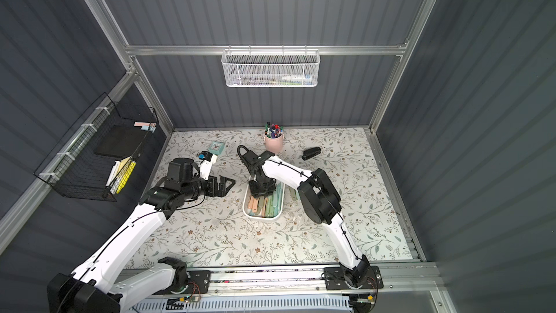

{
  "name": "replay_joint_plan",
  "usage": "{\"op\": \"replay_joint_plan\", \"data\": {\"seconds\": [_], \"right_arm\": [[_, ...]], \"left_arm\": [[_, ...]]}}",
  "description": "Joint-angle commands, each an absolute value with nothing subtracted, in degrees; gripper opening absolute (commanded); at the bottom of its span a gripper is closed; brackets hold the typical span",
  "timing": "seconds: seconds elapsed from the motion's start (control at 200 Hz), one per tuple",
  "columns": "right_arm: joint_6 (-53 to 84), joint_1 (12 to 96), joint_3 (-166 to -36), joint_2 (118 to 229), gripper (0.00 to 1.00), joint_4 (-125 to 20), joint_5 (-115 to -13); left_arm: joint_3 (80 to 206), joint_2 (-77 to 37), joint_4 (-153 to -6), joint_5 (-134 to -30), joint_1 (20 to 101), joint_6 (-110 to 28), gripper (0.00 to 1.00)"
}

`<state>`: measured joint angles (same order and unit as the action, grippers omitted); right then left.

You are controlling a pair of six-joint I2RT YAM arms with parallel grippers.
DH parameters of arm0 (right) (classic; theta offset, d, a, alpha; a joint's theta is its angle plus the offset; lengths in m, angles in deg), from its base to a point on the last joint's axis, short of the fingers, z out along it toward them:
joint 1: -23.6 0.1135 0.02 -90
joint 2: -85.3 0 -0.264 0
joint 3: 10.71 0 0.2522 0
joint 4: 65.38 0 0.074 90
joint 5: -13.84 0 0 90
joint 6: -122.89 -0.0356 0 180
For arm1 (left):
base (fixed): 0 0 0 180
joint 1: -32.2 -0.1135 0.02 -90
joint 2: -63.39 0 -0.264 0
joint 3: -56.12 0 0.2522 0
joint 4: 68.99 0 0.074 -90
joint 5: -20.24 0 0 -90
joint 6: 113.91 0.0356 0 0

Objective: Take the fruit knife out of the storage box
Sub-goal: Pick up the fruit knife from the storage box.

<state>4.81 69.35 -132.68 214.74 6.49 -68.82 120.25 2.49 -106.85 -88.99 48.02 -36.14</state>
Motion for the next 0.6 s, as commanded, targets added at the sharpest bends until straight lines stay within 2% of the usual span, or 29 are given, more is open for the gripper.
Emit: {"op": "replay_joint_plan", "data": {"seconds": [0.0, 0.39, 0.59], "right_arm": [[3.5, 69.3, -130.5, 215.1, 0.42, 8.8, -72.5], [3.3, 69.3, -129.3, 214.7, 0.43, 6.2, -71.0], [3.9, 69.4, -129.9, 215.3, 0.38, 4.8, -69.6]], "left_arm": [[121.3, 3.5, -107.7, -89.0, 47.8, -35.6, 0.99], [121.4, 3.4, -107.7, -89.1, 47.8, -35.6, 0.99], [121.3, 3.4, -107.7, -88.9, 47.8, -35.6, 0.99]]}}
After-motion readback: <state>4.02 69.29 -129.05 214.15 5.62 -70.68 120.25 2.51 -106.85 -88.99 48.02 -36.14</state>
